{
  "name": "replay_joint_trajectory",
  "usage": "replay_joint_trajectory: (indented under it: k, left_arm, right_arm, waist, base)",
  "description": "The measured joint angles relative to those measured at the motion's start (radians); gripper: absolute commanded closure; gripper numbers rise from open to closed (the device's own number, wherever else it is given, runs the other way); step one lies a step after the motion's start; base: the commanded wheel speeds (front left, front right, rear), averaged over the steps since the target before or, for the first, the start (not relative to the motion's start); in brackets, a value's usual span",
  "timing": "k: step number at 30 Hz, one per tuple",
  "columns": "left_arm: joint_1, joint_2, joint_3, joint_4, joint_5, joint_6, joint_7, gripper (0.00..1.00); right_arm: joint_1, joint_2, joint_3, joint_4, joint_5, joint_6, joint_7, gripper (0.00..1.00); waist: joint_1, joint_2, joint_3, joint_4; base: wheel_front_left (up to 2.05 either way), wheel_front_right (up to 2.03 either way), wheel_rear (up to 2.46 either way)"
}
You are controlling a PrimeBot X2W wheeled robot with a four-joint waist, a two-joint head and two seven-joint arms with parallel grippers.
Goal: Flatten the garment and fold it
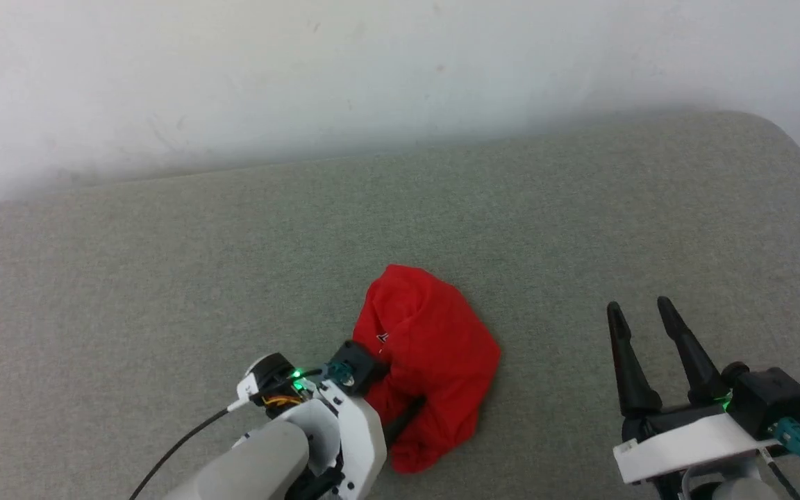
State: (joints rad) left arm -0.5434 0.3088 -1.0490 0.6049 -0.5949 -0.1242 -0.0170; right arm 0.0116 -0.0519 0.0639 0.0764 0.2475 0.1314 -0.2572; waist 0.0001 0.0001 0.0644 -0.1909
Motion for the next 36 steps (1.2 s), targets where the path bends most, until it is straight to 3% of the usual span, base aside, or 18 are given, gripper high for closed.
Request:
replay_joint_trajectory:
  k: [4, 9, 17, 22, 27, 36]
  left_arm:
    - [-0.002, 0.008, 0.035, -0.016, -0.023, 0.007, -0.046, 0.00]
    - [0.013, 0.039, 0.098, -0.101, -0.066, 0.069, -0.086, 0.00]
    - [0.178, 0.151, 0.305, -0.275, -0.118, 0.306, -0.228, 0.00]
    - [0.350, 0.172, 0.420, -0.462, -0.052, 0.397, -0.239, 0.00]
    - [0.500, 0.150, 0.498, -0.605, 0.060, 0.406, -0.240, 0.00]
    - [0.619, 0.072, 0.540, -0.630, 0.133, 0.364, -0.240, 0.00]
  right_arm:
    - [0.017, 0.000, -0.012, 0.010, 0.000, 0.000, 0.000, 0.00]
    - [0.044, 0.000, -0.034, 0.021, -0.002, 0.000, 0.000, 0.00]
    - [0.082, 0.000, -0.059, 0.036, -0.014, 0.000, 0.000, 0.00]
    - [0.103, 0.000, -0.063, 0.037, -0.023, 0.000, 0.000, 0.00]
    - [0.110, 0.000, -0.063, 0.031, -0.026, 0.000, 0.000, 0.00]
    - [0.116, 0.000, -0.053, 0.031, -0.023, 0.000, 0.000, 0.00]
  waist:
    - [-0.0001, 0.0000, -0.019, 0.021]
    - [-0.0001, 0.0000, -0.059, 0.071]
    - [-0.0003, 0.0000, -0.138, 0.170]
    - [-0.0003, 0.0000, -0.165, 0.224]
    - [-0.0003, 0.0000, -0.170, 0.264]
    - [-0.0002, 0.0000, -0.153, 0.273]
  base:
    - [0.00, 0.00, 0.00]
    - [0.00, 0.00, 0.00]
    - [0.00, 0.00, 0.00]
    - [0.00, 0.00, 0.00]
    - [0.00, 0.00, 0.00]
    - [0.00, 0.00, 0.00]
